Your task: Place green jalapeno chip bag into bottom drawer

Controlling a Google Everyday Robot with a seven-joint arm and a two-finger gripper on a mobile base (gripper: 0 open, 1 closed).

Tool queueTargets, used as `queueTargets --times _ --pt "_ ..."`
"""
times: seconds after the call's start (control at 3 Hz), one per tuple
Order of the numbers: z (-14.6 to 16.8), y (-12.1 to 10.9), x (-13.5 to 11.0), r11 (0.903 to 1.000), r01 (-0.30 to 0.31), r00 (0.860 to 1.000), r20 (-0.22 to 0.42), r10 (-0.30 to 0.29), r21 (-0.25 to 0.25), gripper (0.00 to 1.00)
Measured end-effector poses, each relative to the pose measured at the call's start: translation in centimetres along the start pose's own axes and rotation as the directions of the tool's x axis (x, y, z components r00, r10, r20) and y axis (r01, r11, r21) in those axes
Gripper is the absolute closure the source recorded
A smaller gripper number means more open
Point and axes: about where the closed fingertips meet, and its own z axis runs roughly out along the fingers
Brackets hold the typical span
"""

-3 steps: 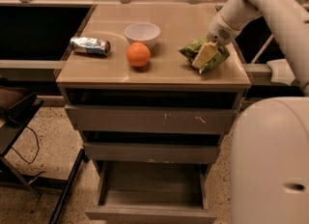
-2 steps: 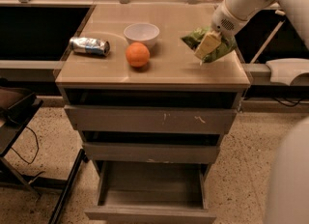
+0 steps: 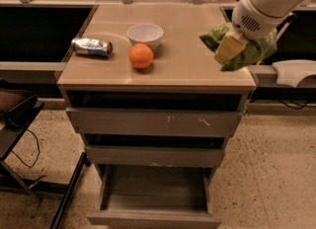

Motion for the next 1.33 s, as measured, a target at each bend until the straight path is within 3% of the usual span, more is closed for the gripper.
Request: queueTargets --times 0.33,0.67,1.0,1.33 --pt "-2.3 3.3 1.4 0.9993 -0.038 0.997 -0.062 0.038 0.005 1.00" --pt "-2.3 3.3 1.4 0.9993 -0.038 0.997 -0.062 0.039 0.005 1.00" --pt "1.0 4.2 3.3 0.9954 -0.096 0.991 -0.088 0.096 0.008 1.00" --pt "9.4 6.6 10.2 0.9521 -0.304 0.940 -0.169 0.295 -0.030 1.00"
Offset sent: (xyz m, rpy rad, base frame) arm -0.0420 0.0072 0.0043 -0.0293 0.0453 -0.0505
